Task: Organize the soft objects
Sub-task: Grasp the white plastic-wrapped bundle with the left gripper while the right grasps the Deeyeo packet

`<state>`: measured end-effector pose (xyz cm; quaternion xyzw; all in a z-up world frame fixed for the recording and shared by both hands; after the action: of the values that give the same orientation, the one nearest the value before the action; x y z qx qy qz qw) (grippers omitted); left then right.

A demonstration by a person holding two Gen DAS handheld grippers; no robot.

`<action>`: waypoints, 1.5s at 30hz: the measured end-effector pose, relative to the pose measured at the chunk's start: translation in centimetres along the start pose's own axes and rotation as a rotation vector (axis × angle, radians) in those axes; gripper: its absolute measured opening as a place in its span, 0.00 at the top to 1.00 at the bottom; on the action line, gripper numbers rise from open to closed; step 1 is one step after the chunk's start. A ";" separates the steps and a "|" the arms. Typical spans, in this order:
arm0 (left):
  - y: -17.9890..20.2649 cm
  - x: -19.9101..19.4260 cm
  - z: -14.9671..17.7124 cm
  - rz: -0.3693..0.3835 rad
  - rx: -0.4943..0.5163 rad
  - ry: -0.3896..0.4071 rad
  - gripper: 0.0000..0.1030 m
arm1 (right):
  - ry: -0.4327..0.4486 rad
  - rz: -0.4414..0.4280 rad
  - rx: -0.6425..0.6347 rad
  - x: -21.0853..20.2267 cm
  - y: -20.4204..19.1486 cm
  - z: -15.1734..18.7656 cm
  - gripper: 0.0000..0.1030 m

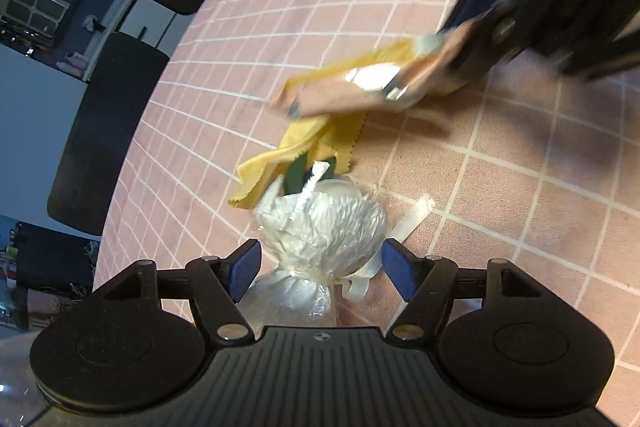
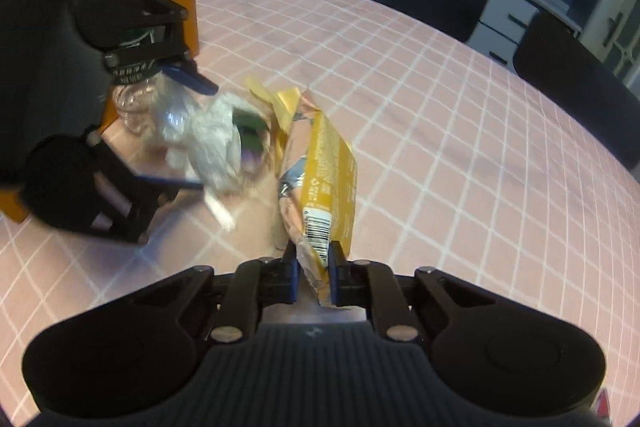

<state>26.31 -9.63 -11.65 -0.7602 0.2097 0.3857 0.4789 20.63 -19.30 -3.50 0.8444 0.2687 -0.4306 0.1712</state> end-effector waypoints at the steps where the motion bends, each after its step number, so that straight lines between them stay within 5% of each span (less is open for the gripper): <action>1: 0.1 0.3 0.0 0.001 0.000 -0.014 0.21 | -0.004 -0.009 0.016 -0.4 0.2 0.4 0.89; 9: -0.4 -0.7 0.0 0.004 -0.099 -0.008 0.54 | -0.011 -0.081 0.119 -3.6 0.3 2.7 0.90; 20: 1.5 -8.7 1.6 0.237 -0.426 0.097 0.57 | -0.018 -0.234 0.260 -6.9 -1.4 5.4 0.90; 30: 3.9 -8.4 1.7 0.334 -0.559 0.158 0.57 | -0.055 -0.124 0.341 -7.0 0.6 8.0 0.85; 34: 3.6 -8.0 0.2 0.333 -0.568 0.181 0.57 | -0.055 -0.059 0.280 -6.8 0.9 7.9 0.73; 39: 3.6 -7.2 -0.5 0.327 -0.579 0.181 0.57 | -0.048 -0.077 0.271 -6.1 1.8 7.4 0.60; 43: 3.2 -7.0 -0.1 0.324 -0.577 0.174 0.57 | -0.047 -0.075 0.299 -5.3 2.7 6.9 0.40; 45: 3.0 -7.0 0.3 0.300 -0.567 0.162 0.57 | -0.072 -0.031 0.277 -4.8 2.8 6.9 0.39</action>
<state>19.84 -11.06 -7.89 -0.8521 0.2411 0.4333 0.1676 15.64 -26.62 -3.31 0.8396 0.2135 -0.4964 0.0558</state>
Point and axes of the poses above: each gripper's, at about its wrist camera, not at the fingertips, and x roughly the way its jaws point, y to its right, z to its underside, the point moved 3 cm from there along x, roughly the way its jaws point, and after that the axes turned 2 degrees about y, right-handed, at the moved point
